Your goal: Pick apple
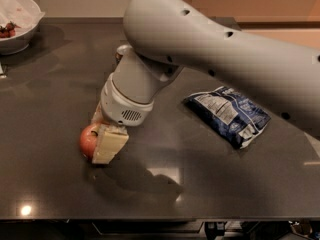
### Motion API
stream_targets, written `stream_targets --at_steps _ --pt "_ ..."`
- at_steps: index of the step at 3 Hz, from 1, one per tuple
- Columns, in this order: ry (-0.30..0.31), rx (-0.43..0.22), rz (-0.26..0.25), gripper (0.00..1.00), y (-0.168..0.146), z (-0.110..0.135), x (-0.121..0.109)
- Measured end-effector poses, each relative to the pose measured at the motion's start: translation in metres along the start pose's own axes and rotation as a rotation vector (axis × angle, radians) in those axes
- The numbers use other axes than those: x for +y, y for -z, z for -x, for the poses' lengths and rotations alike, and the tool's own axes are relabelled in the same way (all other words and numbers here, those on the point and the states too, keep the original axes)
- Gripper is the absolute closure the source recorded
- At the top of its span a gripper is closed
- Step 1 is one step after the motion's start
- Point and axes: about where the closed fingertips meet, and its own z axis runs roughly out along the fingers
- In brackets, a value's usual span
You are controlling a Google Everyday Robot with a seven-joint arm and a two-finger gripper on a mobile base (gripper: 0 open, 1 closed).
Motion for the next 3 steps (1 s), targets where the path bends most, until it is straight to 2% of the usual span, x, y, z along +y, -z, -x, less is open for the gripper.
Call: stream_targets --at_steps 1,3 --pt "0.003 -0.011 -0.024 1.00 0.031 0.000 -0.004" --pt "0.051 -0.026 -0.075 1.00 0.089 0.006 -0.011"
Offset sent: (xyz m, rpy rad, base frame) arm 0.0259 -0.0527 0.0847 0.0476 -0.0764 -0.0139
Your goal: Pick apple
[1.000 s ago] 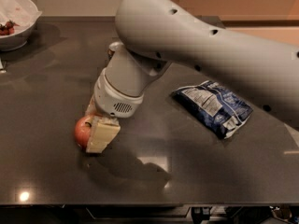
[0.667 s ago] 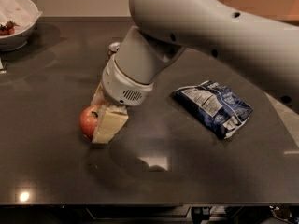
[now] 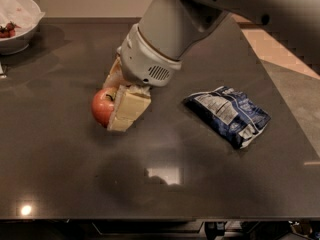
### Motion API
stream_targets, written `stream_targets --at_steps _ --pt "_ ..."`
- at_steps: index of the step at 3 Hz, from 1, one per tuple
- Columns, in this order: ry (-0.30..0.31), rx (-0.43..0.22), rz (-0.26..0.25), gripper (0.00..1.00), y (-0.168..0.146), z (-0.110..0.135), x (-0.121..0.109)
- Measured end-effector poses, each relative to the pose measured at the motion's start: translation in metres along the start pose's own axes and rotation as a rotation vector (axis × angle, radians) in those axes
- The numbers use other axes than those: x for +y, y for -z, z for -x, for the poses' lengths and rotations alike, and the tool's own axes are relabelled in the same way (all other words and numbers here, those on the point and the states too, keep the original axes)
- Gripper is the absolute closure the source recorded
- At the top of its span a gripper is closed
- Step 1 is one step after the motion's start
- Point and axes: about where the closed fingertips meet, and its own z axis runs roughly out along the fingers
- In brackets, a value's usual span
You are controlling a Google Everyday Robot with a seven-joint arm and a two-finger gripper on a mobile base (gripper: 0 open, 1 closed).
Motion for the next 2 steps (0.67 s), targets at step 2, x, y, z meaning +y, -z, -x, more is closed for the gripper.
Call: stream_targets --at_steps 2 --pt "0.080 -0.016 -0.035 1.00 0.0409 0.0154 -0.0080"
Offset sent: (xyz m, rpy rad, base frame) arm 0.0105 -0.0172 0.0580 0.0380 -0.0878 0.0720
